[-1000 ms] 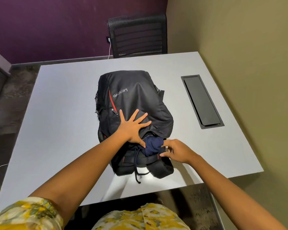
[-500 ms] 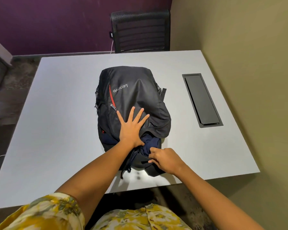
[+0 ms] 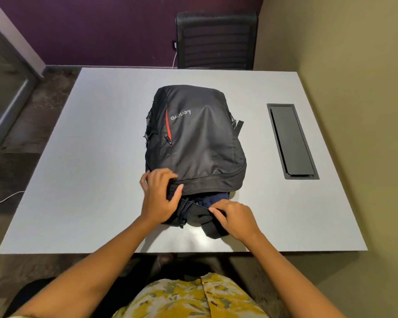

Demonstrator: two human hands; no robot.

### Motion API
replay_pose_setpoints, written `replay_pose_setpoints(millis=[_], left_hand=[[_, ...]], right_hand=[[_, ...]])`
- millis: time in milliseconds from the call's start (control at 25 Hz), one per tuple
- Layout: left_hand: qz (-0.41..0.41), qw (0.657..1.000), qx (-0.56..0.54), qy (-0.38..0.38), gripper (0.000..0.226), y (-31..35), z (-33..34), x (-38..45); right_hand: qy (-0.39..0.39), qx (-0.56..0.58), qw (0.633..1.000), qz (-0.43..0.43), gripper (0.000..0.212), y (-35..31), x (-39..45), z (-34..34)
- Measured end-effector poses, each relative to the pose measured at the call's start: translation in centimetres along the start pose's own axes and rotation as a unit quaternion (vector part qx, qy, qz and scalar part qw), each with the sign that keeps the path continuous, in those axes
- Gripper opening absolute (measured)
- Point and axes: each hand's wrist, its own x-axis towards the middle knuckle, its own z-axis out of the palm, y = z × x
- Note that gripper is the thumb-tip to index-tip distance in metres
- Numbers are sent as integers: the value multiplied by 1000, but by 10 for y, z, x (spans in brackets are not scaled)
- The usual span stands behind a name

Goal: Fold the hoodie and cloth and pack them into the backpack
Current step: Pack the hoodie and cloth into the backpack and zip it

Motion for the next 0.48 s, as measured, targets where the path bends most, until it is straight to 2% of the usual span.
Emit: replay_pose_setpoints(millis=[40, 160, 240, 360, 480], left_hand=[[-28, 1000, -4, 3, 16, -6, -3, -17], [-27, 994, 45, -99, 6, -25, 0, -52], [-12, 986, 67, -151, 19, -31, 4, -58], [9, 976, 83, -203, 41, -25, 4, -51], [27, 958, 108, -266, 60, -24, -1, -44]], right_hand=[[12, 15, 1000, -8, 24, -2, 2, -3], [16, 63, 996, -66, 19, -13, 14, -10], [-27, 63, 990, -120, 31, -25, 25, -8], [-95, -38, 981, -165, 49, -45, 44, 6], [-60, -101, 982, -151, 30, -54, 56, 14]])
